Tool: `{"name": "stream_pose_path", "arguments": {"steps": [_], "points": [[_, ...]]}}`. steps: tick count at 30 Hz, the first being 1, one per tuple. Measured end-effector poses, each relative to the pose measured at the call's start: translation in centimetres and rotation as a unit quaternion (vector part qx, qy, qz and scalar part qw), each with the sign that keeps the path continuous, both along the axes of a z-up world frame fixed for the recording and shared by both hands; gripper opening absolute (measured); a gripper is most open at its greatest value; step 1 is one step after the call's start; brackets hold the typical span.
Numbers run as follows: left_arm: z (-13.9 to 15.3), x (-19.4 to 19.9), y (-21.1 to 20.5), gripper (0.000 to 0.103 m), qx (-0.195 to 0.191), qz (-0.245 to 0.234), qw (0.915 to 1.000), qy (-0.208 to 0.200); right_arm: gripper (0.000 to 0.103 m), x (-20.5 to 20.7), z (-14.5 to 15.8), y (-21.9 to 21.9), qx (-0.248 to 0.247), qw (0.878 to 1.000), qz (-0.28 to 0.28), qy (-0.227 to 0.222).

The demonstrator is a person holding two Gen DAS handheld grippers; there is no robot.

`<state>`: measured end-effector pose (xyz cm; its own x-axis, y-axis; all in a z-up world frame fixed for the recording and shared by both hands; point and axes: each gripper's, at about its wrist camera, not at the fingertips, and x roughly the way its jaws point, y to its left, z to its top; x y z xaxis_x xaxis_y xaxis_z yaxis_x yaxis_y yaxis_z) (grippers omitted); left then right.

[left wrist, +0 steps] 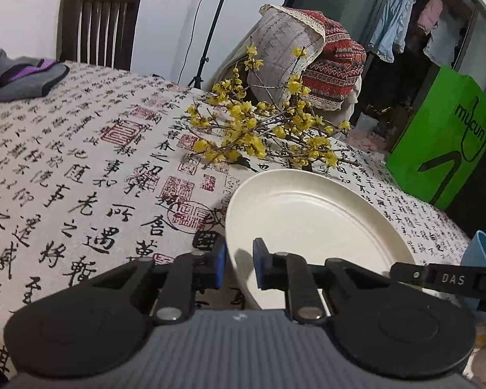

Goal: Organize plates and bowls
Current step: 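Close the left gripper on the plate rim while the right gripper closes beside it, then lift the gripped cream plate off the tablecloth with both grippers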

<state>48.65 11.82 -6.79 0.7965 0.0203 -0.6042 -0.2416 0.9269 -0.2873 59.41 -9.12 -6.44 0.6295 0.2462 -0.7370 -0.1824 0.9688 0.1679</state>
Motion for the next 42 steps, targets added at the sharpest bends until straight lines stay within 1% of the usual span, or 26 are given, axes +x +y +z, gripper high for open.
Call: {"name": "stream_pose_path", "arguments": {"steps": [8,14,18,21,42], "points": [[0.1,0.0,-0.1,0.018,0.022,0.015,0.9996,-0.001,0.011,-1.0,0.2,0.2,-0.014,0.999,0.036,-0.017],[0.3,-0.2,0.1,0.018,0.031,0.022,0.9993,-0.003,0.012,-2.1,0.7,1.4,-0.043,0.996,0.063,-0.042],[0.6,-0.6,-0.2,0.018,0.043,0.022,0.9988,-0.009,0.012,-2.8,1.1,1.6,-0.051,0.995,0.066,-0.056],[0.9,-0.7,-0.3,0.018,0.045,0.02,0.9987,-0.011,0.012,-3.1,1.4,1.6,-0.051,0.995,0.066,-0.062],[3.8,-3.1,-1.0,0.018,0.069,0.017,0.9969,-0.033,0.012,-5.5,3.7,0.8,-0.037,0.994,0.058,-0.086]]}}
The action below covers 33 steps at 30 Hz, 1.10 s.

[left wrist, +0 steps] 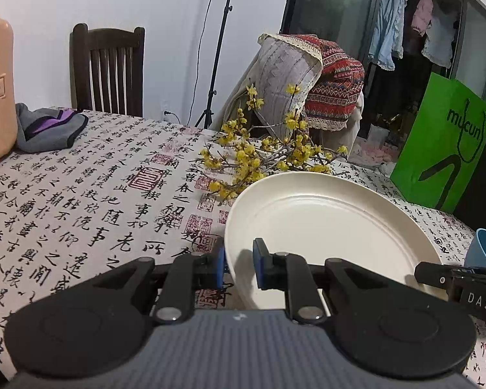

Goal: Organize plates and bowls
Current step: 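Lift the gripped cream plate off the tablecloth with both grippers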

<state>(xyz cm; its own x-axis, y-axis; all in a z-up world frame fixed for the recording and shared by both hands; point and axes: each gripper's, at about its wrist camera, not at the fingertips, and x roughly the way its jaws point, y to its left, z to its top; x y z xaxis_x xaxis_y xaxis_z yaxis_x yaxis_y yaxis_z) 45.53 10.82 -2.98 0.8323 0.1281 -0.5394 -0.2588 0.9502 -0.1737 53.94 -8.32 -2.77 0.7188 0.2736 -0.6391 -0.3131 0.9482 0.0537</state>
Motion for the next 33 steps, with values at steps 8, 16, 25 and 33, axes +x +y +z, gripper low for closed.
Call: {"name": "stream_pose_path", "arguments": {"steps": [8,16,25,33], "points": [[1.3,-1.7,-0.1,0.018,0.005,0.002,1.0,-0.008,0.012,-1.7,0.9,0.0,0.006,1.0,0.001,-0.008],[2.2,-3.5,-0.2,0.018,0.007,0.001,0.9999,-0.015,0.012,-3.4,1.9,-0.1,0.011,1.0,-0.001,-0.015],[3.2,-5.5,-0.4,0.018,0.009,-0.001,0.9997,-0.023,0.012,-5.4,2.8,-0.3,0.015,1.0,-0.004,-0.021],[3.9,-7.1,-0.4,0.018,0.01,-0.003,0.9995,-0.029,0.012,-7.1,3.4,-0.3,0.018,0.999,-0.005,-0.027]]}}
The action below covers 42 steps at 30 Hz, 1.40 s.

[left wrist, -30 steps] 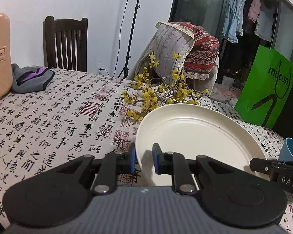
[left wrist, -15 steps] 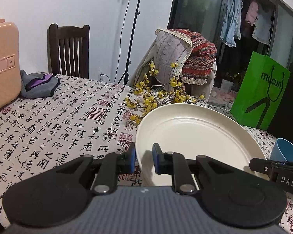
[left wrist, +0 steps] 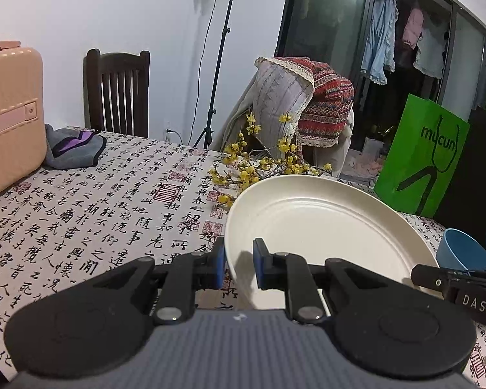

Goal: Organize plates and bowls
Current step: 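Lift the gripped cream plate off the tablecloth with both grippers, then carry the held cream plate toward the blue bowls with both grippers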

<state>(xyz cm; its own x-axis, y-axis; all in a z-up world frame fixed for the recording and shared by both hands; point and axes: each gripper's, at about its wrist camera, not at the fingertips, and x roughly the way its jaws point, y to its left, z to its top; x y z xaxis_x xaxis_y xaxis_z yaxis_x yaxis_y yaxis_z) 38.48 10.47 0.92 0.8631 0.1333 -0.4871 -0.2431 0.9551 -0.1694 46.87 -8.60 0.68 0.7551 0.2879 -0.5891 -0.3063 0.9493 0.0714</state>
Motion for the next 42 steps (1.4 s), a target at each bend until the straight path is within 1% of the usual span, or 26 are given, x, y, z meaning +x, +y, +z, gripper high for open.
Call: {"name": "stream_pose_path", "arguments": {"steps": [17,33,42], "points": [[1.6,-3.9,-0.4,0.018,0.01,0.002,0.9998,-0.015,0.012,-3.7,1.3,-0.3,0.007,1.0,0.004,-0.016],[2.2,-7.1,-0.3,0.018,0.006,0.006,0.9996,-0.027,0.012,-6.1,1.5,-0.7,0.024,1.0,0.005,-0.017],[2.6,-9.0,-0.4,0.018,0.006,0.011,0.9993,-0.036,0.012,-8.2,1.7,-0.8,0.032,0.999,0.009,-0.028]]}}
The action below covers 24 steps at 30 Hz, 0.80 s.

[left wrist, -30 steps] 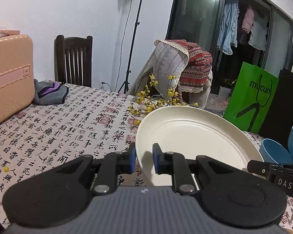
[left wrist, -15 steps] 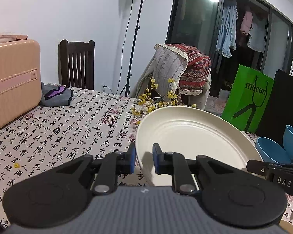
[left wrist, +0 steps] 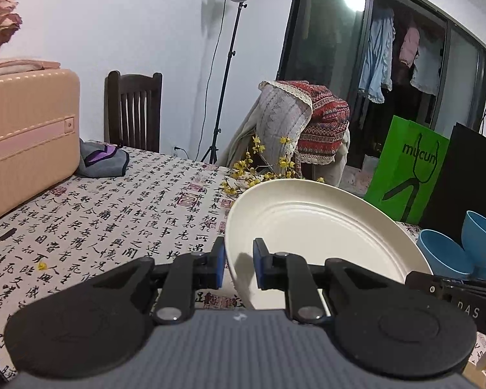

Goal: Organize plates and bowls
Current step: 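Carry the held cream plate toward the blue bowls with both grippers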

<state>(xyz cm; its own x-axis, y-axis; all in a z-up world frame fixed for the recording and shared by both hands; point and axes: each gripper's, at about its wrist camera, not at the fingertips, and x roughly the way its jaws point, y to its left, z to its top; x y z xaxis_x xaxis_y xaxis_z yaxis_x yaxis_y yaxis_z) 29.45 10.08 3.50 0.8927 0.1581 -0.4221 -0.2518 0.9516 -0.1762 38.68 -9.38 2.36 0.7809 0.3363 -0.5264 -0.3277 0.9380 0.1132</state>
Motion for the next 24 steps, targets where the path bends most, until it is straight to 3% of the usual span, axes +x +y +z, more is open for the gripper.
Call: {"name": "stream_pose_path", "arguments": {"steps": [24], "points": [[-0.1,-6.0,-0.1,0.018,-0.004,-0.005,0.9996,-0.029,0.012,-6.4,0.2,-0.2,-0.002,0.999,-0.003,-0.053]]}}
